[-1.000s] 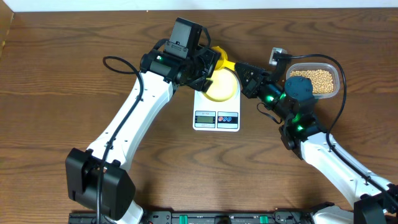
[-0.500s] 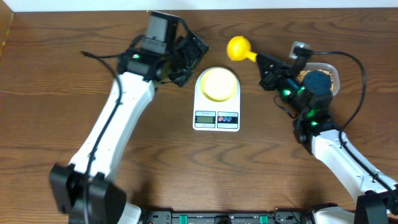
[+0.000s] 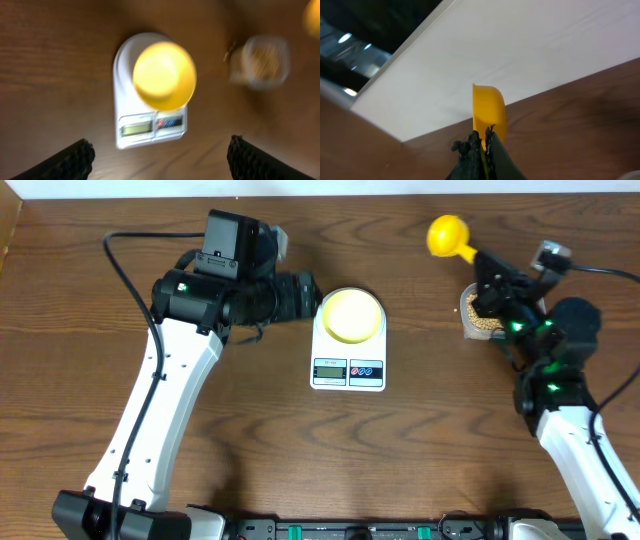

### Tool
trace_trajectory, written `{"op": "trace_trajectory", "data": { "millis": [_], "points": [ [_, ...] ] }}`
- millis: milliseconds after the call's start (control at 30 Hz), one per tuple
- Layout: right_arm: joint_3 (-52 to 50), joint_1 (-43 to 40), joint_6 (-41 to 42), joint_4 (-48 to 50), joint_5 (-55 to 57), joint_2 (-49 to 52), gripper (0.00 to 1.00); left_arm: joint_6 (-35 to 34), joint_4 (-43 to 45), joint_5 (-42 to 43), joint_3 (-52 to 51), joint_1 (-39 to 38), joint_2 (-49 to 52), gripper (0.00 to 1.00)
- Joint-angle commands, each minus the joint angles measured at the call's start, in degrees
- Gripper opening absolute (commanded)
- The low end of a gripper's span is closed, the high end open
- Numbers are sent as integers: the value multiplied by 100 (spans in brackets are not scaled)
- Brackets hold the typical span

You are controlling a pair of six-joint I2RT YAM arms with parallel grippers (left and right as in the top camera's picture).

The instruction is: Scoop item into bowl and weigh 50g on scale

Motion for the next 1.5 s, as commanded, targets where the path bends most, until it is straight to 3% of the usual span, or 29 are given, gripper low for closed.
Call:
{"op": "trace_trajectory", "data": {
  "millis": [0,100,400,600,833,1467],
  "points": [
    [90,-247,-199,-101,-55,-151,1,2004,-348,-44,11,13,76,87],
    [90,-378,-282,-151,-92,-170,1,2332,-542,-428,7,-17,142,87],
    [90,-494,-332,-251,-92,-168,1,2326,-546,-1788,-70,-625,485,88],
    [90,-570,-361,-297,-24,-166,1,1753,-549,-1928,-125,-750,739,88],
    [90,-682,-542,-431,17,-162,1,1606,-490,-2291,-560,-804,758,88],
    [90,-756,-688,-544,13,-162,1,632,579,-2461,-1377,-1515,879,88]
  ]
}}
